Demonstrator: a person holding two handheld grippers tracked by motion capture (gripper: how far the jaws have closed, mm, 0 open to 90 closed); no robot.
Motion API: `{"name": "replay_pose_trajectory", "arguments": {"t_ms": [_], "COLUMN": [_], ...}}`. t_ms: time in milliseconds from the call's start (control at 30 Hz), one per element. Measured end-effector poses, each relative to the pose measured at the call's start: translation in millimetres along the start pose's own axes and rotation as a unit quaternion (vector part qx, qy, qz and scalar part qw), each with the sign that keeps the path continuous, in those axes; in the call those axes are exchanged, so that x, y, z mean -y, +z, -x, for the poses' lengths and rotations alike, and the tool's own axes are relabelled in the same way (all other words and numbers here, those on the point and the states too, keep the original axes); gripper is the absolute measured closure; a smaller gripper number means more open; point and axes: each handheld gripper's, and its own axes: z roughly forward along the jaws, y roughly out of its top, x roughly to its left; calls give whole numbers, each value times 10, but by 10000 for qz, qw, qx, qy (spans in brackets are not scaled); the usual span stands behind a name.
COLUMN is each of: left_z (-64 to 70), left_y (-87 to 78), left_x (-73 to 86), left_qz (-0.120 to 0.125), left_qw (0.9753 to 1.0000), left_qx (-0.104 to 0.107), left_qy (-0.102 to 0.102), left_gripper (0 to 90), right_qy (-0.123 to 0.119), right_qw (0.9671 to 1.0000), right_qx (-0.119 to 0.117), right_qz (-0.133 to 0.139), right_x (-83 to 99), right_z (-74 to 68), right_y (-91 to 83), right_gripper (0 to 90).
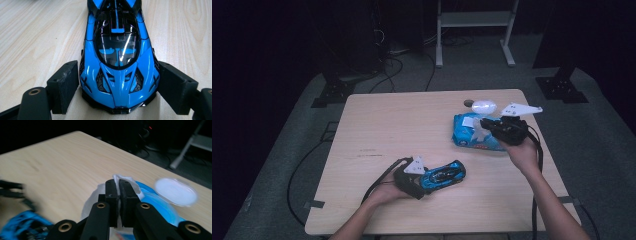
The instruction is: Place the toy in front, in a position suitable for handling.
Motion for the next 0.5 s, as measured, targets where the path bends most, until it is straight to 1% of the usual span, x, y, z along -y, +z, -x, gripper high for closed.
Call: {"name": "replay_pose_trajectory", "arguments": {"t_ms": [33,67,100,133,167,200,233,267,300,333,367,400,433,467,500], "left_z": [0,1,1,-2,-2,2,2,2,2,2,2,0,0,1,2], "left_y": [0,2,2,6,6,11,11,16,16,20,20,19,19,16,17], "left_x": [0,0,0,0,0,0,0,1,1,3,4,6,6,7,10], "left_qz": [0,-1,-1,-18,-18,-22,-22,-29,-29,-29,-39,-78,-78,-84,-64], "left_qw": [10000,10000,10000,10000,10000,10000,10000,10000,10000,10000,10000,10000,10000,10000,10000], "left_qx": [0,6,6,1,1,0,0,-6,-6,-5,-4,4,4,14,23], "left_qy": [0,-7,-7,6,6,1,1,8,8,16,26,53,53,40,12], "left_gripper": [213,213,213,213,213,213,214,214,215,215,217,218,219,219,223], "right_qy": [0,-16,-16,48,48,50,119,141,141,130,135,79,79,-72,-138], "right_qw": [10000,9997,9997,9979,9979,9951,9926,9903,9903,9884,9849,9828,9828,9838,9816], "right_qx": [0,-227,-227,-599,-599,-938,-1179,-1354,-1354,-1497,-1724,-1839,-1839,-1767,-1839], "right_qz": [0,112,112,244,244,296,285,262,262,212,102,-128,-128,-287,-492], "right_x": [0,-11,-11,-13,-13,-1,13,31,31,55,89,145,145,182,274], "right_z": [0,-109,-109,-234,-234,-371,-435,-499,-499,-564,-633,-729,-729,-783,-839], "right_y": [0,-98,-98,-188,-188,-228,-223,-202,-202,-169,-99,25,25,100,254], "right_gripper": [853,853,853,853,853,853,853,853,853,853,853,853,853,853,852]}}
